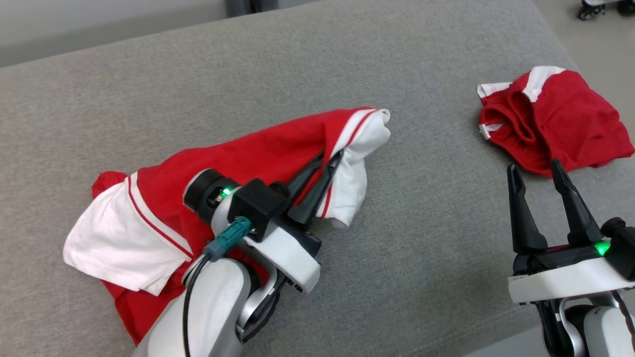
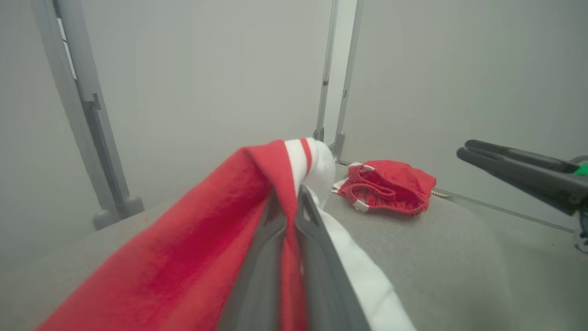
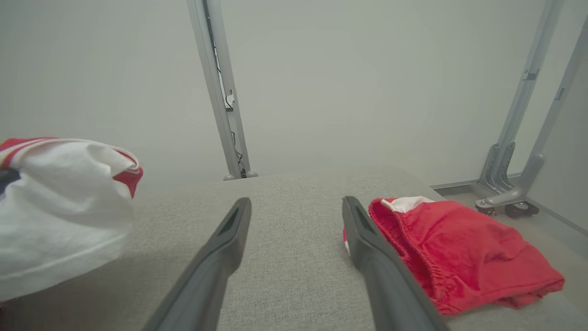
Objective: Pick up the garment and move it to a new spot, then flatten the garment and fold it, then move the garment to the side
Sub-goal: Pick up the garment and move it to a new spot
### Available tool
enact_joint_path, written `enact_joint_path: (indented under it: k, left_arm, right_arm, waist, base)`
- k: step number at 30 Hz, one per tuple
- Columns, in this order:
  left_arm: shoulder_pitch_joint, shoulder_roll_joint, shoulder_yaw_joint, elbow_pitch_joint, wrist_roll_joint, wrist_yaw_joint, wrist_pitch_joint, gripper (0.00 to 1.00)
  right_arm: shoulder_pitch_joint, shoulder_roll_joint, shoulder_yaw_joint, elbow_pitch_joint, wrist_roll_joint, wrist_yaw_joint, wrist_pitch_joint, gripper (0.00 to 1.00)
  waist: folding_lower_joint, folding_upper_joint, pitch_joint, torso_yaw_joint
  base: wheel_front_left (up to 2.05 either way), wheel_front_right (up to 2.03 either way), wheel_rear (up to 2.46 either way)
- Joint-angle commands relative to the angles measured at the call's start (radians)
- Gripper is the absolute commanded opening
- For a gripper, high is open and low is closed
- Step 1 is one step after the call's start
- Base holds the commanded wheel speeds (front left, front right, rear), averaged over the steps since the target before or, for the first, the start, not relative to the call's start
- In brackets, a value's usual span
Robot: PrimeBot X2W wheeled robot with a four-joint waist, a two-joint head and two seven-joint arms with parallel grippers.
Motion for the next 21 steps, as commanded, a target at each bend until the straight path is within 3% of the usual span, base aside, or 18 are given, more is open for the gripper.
enact_joint_path:
  k: [1, 6, 7, 8, 9, 10, 16, 21]
  left_arm:
    - [-0.019, 0.000, -0.017, 0.033, -0.008, -0.014, 0.007, 0.00]
    - [-0.054, -0.006, -0.071, 0.182, -0.007, -0.040, 0.017, 0.00]
    - [-0.059, -0.006, -0.077, 0.208, -0.010, -0.042, 0.011, 0.06]
    - [-0.063, -0.007, -0.082, 0.231, -0.015, -0.046, 0.007, 0.42]
    - [-0.068, -0.007, -0.089, 0.250, -0.017, -0.050, 0.003, 0.91]
    - [-0.073, -0.005, -0.097, 0.267, -0.016, -0.051, -0.002, 1.00]
    - [-0.086, 0.007, -0.114, 0.300, -0.013, -0.058, -0.047, 1.00]
    - [-0.064, 0.020, -0.098, 0.261, -0.015, -0.035, -0.101, 1.00]
  right_arm:
    - [-0.008, -0.002, 0.000, 0.008, 0.012, 0.000, -0.014, 1.00]
    - [-0.023, -0.002, 0.012, 0.043, 0.042, 0.000, -0.047, 1.00]
    - [-0.024, -0.002, 0.016, 0.051, 0.046, 0.000, -0.053, 1.00]
    - [-0.025, -0.002, 0.019, 0.058, 0.052, 0.000, -0.059, 1.00]
    - [-0.027, -0.002, 0.020, 0.067, 0.053, 0.000, -0.063, 1.00]
    - [-0.029, -0.002, 0.021, 0.074, 0.055, 0.000, -0.069, 1.00]
    - [-0.045, -0.002, 0.019, 0.107, 0.059, 0.000, -0.082, 1.00]
    - [-0.051, -0.002, 0.007, 0.121, 0.039, 0.000, -0.086, 1.00]
  waist:
    - [0.0000, 0.0000, 0.050, -0.047]
    - [0.0000, 0.0000, 0.091, -0.077]
    - [0.0000, 0.0000, 0.096, -0.081]
    - [0.0000, 0.0000, 0.101, -0.083]
    - [0.0000, 0.0000, 0.104, -0.083]
    - [0.0000, 0.0000, 0.105, -0.083]
    - [0.0000, 0.0000, 0.097, -0.062]
    - [0.0000, 0.0000, 0.065, -0.013]
  base:
    - [0.00, 0.00, 0.00]
    - [0.00, 0.00, 0.00]
    - [0.00, 0.00, 0.00]
    - [0.00, 0.00, 0.00]
    - [0.00, 0.00, 0.00]
    - [0.00, 0.00, 0.00]
    - [0.00, 0.00, 0.00]
    - [0.00, 0.00, 0.00]
